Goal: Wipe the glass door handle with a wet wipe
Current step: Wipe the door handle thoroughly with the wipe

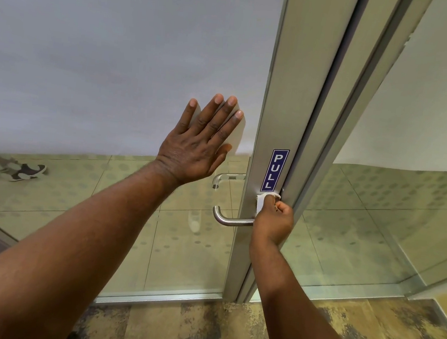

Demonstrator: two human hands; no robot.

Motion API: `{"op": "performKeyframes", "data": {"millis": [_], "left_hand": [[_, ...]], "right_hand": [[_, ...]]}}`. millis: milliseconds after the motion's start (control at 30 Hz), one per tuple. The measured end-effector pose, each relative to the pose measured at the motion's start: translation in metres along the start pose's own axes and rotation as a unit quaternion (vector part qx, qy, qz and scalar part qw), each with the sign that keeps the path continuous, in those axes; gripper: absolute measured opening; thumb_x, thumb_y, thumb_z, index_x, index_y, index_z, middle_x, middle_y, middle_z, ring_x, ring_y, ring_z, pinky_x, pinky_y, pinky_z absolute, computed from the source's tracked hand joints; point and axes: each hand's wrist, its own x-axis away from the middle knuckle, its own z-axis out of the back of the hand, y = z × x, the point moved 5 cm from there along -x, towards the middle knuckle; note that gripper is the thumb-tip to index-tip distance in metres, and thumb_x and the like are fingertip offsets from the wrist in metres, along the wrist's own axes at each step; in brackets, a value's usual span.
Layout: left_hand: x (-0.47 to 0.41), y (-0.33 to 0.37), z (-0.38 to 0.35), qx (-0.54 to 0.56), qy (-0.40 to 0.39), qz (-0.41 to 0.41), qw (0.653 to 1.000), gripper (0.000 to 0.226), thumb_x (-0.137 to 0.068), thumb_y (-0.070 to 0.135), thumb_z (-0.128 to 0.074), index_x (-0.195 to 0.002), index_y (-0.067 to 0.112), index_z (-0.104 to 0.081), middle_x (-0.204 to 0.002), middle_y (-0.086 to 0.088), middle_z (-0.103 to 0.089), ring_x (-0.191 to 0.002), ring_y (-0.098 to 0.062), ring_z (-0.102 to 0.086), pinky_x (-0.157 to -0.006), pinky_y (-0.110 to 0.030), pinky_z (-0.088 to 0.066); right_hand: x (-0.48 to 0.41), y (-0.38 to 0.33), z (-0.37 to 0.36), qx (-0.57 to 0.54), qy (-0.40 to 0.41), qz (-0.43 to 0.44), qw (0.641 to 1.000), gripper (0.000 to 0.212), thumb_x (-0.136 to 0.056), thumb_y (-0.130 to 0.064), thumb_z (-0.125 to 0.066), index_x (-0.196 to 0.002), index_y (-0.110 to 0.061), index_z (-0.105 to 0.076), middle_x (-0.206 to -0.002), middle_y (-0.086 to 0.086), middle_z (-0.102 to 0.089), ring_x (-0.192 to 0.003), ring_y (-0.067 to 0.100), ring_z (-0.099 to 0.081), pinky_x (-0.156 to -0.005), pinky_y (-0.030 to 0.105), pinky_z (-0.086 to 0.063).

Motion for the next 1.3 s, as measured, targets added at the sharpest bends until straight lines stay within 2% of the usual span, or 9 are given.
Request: {"op": "performKeyframes", "data": {"millis": [233, 500, 700, 733, 800, 900, 1033, 1133, 1300], "left_hand": [[0.0, 0.0, -0.001, 0.002, -0.003, 0.002, 1.0, 0.072, -0.109, 0.045, -0.031, -0.164, 0.015, 0.004, -0.17, -0.012, -0.005, -0.156, -0.024, 0.02, -0.125, -0.046, 0.017], [0.0, -0.001, 0.0, 0.002, 0.002, 0.0, 1.0, 0.073, -0.108, 0.044, -0.033, -0.164, 0.015, 0.003, -0.17, -0.009, 0.007, -0.156, -0.024, 0.021, -0.125, -0.047, 0.017], [0.0, -0.001, -0.001, 0.004, -0.003, 0.002, 1.0, 0.072, -0.108, 0.045, -0.031, -0.164, 0.015, 0.003, -0.17, -0.012, -0.003, -0.155, -0.023, 0.023, -0.125, -0.046, 0.017], [0.0, -0.001, -0.001, 0.003, -0.002, 0.002, 1.0, 0.072, -0.108, 0.045, -0.032, -0.164, 0.015, 0.003, -0.17, -0.012, -0.003, -0.155, -0.023, 0.023, -0.125, -0.046, 0.017], [0.001, -0.001, -0.001, 0.001, 0.0, 0.001, 1.0, 0.073, -0.108, 0.045, -0.033, -0.164, 0.015, 0.002, -0.17, -0.012, -0.003, -0.155, -0.023, 0.023, -0.125, -0.046, 0.018], [0.001, -0.001, 0.0, -0.003, 0.003, 0.001, 1.0, 0.073, -0.108, 0.044, -0.034, -0.164, 0.015, 0.001, -0.17, -0.012, -0.004, -0.155, -0.023, 0.022, -0.125, -0.046, 0.018], [0.0, -0.001, 0.0, 0.002, 0.001, 0.001, 1.0, 0.072, -0.108, 0.044, -0.034, -0.164, 0.015, 0.002, -0.17, -0.013, -0.005, -0.155, -0.023, 0.022, -0.125, -0.046, 0.018], [0.001, -0.001, -0.001, 0.005, 0.001, 0.001, 1.0, 0.072, -0.108, 0.044, -0.034, -0.164, 0.015, 0.0, -0.17, -0.013, -0.008, -0.156, -0.024, 0.02, -0.126, -0.046, 0.016], [0.0, -0.001, 0.0, 0.002, 0.002, -0.002, 1.0, 0.072, -0.108, 0.044, -0.033, -0.164, 0.014, 0.0, -0.17, -0.013, -0.008, -0.156, -0.023, 0.019, -0.125, -0.046, 0.017]], "right_hand": [[-0.003, 0.012, -0.007, -0.08, -0.018, -0.134, 0.988, 0.02, -0.084, -0.038, -0.075, -0.084, -0.018, -0.071, -0.093, 0.006, -0.078, -0.084, 0.026, -0.075, -0.077, 0.04, -0.064], [-0.004, 0.022, -0.008, -0.199, -0.034, -0.279, 0.939, 0.018, -0.087, -0.024, -0.076, -0.089, -0.008, -0.069, -0.083, 0.007, -0.07, -0.06, 0.018, -0.06, -0.052, 0.026, -0.052], [0.001, 0.026, -0.015, -0.249, -0.093, -0.328, 0.906, 0.024, -0.094, -0.028, -0.066, -0.103, -0.006, -0.068, -0.088, 0.013, -0.064, -0.058, 0.022, -0.059, -0.042, 0.025, -0.052], [0.002, 0.024, -0.016, -0.261, -0.105, -0.328, 0.902, 0.023, -0.097, -0.028, -0.063, -0.099, -0.006, -0.067, -0.085, 0.012, -0.064, -0.06, 0.022, -0.06, -0.046, 0.027, -0.056], [0.004, 0.02, -0.018, -0.282, -0.114, -0.328, 0.894, 0.024, -0.101, -0.027, -0.058, -0.09, -0.006, -0.065, -0.08, 0.012, -0.063, -0.064, 0.023, -0.061, -0.072, 0.034, -0.061], [0.007, 0.021, -0.018, -0.307, -0.115, -0.336, 0.883, 0.026, -0.103, -0.026, -0.054, -0.091, -0.006, -0.065, -0.087, 0.013, -0.066, -0.073, 0.025, -0.065, -0.103, 0.041, -0.053], [0.008, 0.025, -0.02, -0.328, -0.127, -0.352, 0.867, 0.028, -0.105, -0.025, -0.047, -0.099, -0.009, -0.069, -0.099, 0.014, -0.072, -0.089, 0.027, -0.07, -0.105, 0.043, -0.051], [0.01, 0.024, -0.019, -0.343, -0.125, -0.362, 0.858, 0.031, -0.107, -0.021, -0.041, -0.11, -0.006, -0.068, -0.108, 0.017, -0.073, -0.097, 0.029, -0.072, -0.095, 0.045, -0.056], [0.01, 0.025, -0.018, -0.358, -0.121, -0.361, 0.852, 0.026, -0.107, -0.013, -0.041, -0.107, -0.005, -0.066, -0.111, 0.018, -0.071, -0.09, 0.029, -0.072, -0.084, 0.046, -0.059]]}}
